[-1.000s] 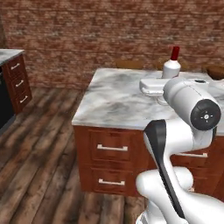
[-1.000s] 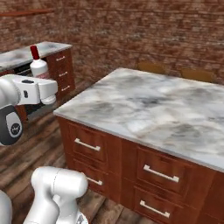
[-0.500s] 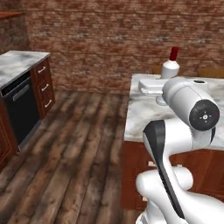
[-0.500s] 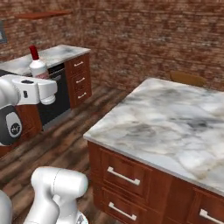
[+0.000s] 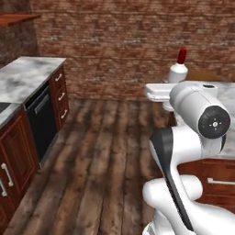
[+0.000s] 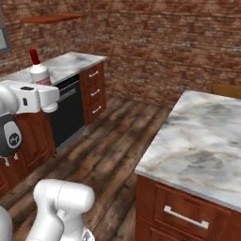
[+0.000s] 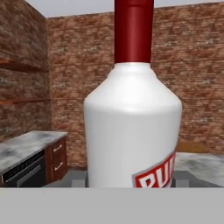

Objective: There is a bowl on the dining counter. Grab a lemon wedge from the fridge and place it in the bowl. Then get the liquor bottle and glass cup from the cabinet and place them next to the bowl.

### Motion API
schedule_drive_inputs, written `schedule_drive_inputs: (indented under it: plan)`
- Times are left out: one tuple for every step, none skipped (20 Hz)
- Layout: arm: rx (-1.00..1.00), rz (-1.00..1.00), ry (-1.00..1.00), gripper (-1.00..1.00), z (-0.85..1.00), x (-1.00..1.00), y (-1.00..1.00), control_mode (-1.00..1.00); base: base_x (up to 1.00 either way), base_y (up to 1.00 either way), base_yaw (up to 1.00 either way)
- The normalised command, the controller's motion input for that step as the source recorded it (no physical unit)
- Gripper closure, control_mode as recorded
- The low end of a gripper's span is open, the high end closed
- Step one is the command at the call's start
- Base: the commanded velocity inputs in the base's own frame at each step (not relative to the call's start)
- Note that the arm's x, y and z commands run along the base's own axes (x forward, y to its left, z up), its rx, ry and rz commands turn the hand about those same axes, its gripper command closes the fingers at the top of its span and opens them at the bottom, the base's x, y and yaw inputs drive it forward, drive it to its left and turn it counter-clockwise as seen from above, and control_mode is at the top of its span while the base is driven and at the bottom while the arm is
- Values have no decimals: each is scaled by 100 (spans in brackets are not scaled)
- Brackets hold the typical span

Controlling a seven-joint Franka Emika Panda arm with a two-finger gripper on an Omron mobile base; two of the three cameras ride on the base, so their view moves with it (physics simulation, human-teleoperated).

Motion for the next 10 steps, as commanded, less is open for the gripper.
schedule_drive_inputs:
  plan:
    - [0, 0, 0, 100, 0, 0, 0, 100, 99, 100, -37]
    - [0, 0, 0, 100, 0, 0, 0, 100, 99, 100, -37]
    - [0, 0, 0, 100, 0, 0, 0, 100, 100, 99, -39]
    - [0, 0, 0, 100, 0, 0, 0, 100, 100, 96, -39]
    - [0, 0, 0, 100, 0, 0, 0, 100, 100, 100, -37]
    - [0, 0, 0, 100, 0, 0, 0, 100, 100, 100, -34]
    - [0, 0, 0, 100, 0, 0, 0, 100, 100, 100, -31]
    - [0, 0, 0, 100, 0, 0, 0, 100, 100, 100, -30]
    - [0, 0, 0, 100, 0, 0, 0, 100, 100, 92, -27]
    - [0, 0, 0, 100, 0, 0, 0, 100, 100, 81, -27]
